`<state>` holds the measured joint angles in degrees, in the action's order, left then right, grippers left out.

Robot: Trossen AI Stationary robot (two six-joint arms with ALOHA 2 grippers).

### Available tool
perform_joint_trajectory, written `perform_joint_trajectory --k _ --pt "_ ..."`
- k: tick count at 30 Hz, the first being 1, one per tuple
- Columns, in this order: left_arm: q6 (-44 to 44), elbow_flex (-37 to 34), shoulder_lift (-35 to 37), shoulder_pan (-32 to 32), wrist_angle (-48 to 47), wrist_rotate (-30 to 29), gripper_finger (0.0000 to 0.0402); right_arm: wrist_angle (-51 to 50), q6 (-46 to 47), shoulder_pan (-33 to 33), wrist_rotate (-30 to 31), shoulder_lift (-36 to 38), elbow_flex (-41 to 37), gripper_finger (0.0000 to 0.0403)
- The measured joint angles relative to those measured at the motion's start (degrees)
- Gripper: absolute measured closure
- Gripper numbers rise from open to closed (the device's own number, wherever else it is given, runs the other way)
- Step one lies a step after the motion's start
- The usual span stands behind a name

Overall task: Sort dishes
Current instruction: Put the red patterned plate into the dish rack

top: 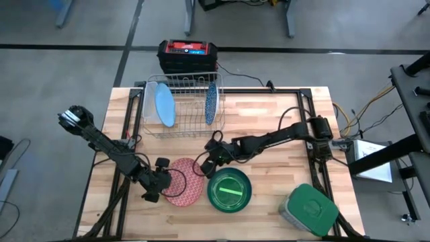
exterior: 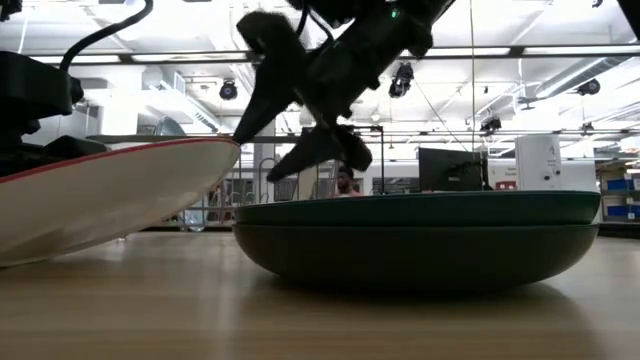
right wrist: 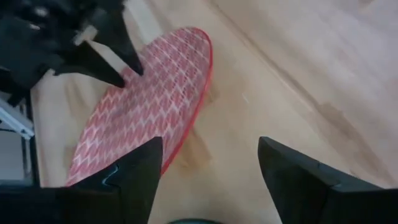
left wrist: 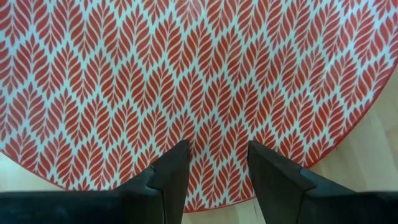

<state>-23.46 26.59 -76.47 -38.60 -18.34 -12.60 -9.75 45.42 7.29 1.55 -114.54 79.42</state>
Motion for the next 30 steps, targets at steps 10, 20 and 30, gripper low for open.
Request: perform_joint_trajectory --k 10,20,30 --pt "0.24 -0.11 -0.22 0.02 0.84 -0.85 0.0249 4.06 2.29 0.06 -2.4 -3.35 -0.04 0.0133" --pt "-0.92 -0.22 -0.31 0.02 2.19 -3.11 0.0249 15.24 3.66 0.26 -8.1 -7.62 -0.07 0.0169" --pt "-0.43 -0.18 -0.25 0.02 2.31 -4.66 0.0249 15.14 2.51 0.22 -6.01 -8.12 -0.07 0.0267"
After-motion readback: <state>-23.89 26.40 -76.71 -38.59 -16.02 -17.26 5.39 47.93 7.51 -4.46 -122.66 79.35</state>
